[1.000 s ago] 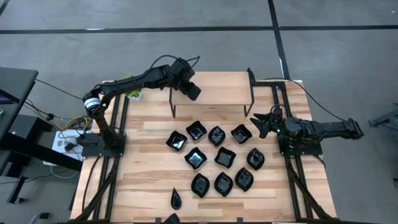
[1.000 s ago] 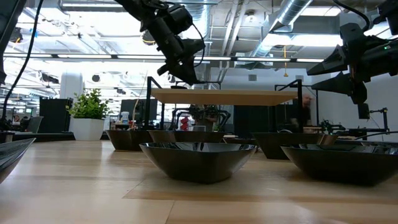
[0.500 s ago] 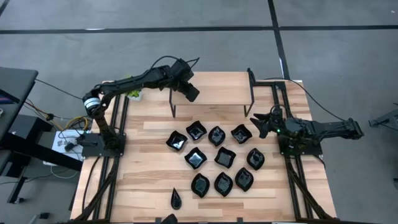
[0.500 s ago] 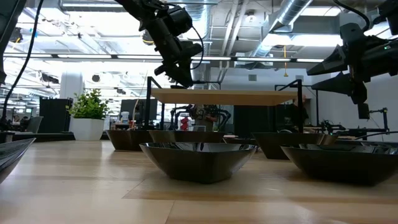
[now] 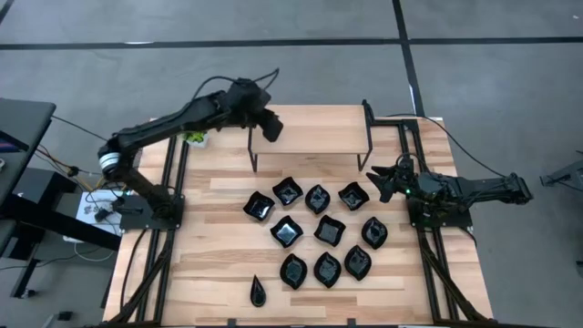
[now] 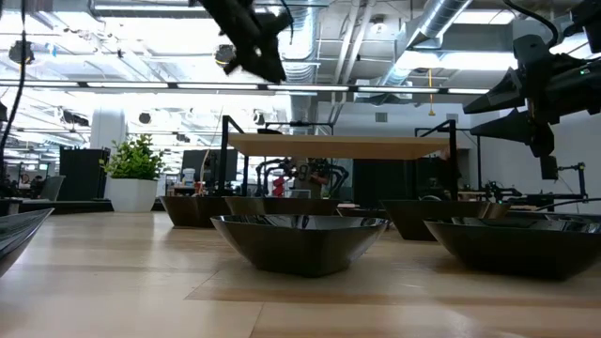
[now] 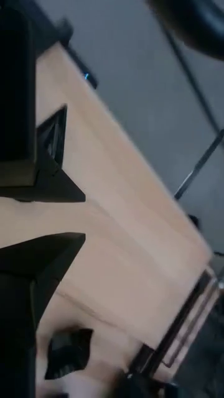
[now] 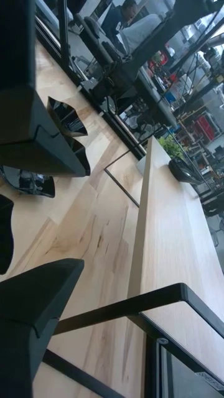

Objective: Pick & Place Mini shaped plates
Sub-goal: Stack the drop shaped plate on top of the drop shaped plates on the shelf

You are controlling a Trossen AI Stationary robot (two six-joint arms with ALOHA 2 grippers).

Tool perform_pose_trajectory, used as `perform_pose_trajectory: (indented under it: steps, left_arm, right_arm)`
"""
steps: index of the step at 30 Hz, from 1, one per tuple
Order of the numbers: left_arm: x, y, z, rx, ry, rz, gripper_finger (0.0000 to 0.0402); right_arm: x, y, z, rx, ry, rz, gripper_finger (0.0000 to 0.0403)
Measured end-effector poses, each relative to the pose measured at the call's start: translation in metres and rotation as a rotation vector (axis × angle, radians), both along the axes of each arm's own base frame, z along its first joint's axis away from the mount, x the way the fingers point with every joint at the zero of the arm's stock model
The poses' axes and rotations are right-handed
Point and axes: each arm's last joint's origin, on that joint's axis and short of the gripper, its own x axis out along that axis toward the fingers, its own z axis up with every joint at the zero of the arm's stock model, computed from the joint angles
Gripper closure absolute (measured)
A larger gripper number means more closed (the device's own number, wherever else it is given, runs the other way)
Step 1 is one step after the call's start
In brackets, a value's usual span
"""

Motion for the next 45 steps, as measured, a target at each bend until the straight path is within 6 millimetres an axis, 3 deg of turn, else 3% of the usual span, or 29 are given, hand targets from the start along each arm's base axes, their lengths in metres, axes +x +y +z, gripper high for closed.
perform_pose_trajectory:
  steps: [2,6,10,19,45]
  left_arm:
    - [-0.005,-0.003,0.001,0.039,0.030,0.037,0.0311]
    - [-0.010,-0.001,-0.015,0.020,0.120,0.074,0.0311]
    - [-0.005,0.004,-0.038,-0.014,0.180,0.077,0.0311]
    - [0.011,0.018,-0.066,-0.067,0.223,0.054,0.0311]
    - [0.005,0.025,-0.069,-0.112,0.235,0.084,0.0311]
  right_arm:
    - [0.000,0.000,0.000,0.000,0.000,0.000,0.0182]
    - [0.000,0.000,0.000,0.000,0.000,0.000,0.0182]
    - [0.000,0.000,0.000,0.000,0.000,0.000,0.0182]
    - [0.000,0.000,0.000,0.000,0.000,0.001,0.0182]
    - [0.000,0.000,0.000,0.000,0.000,0.001,0.0182]
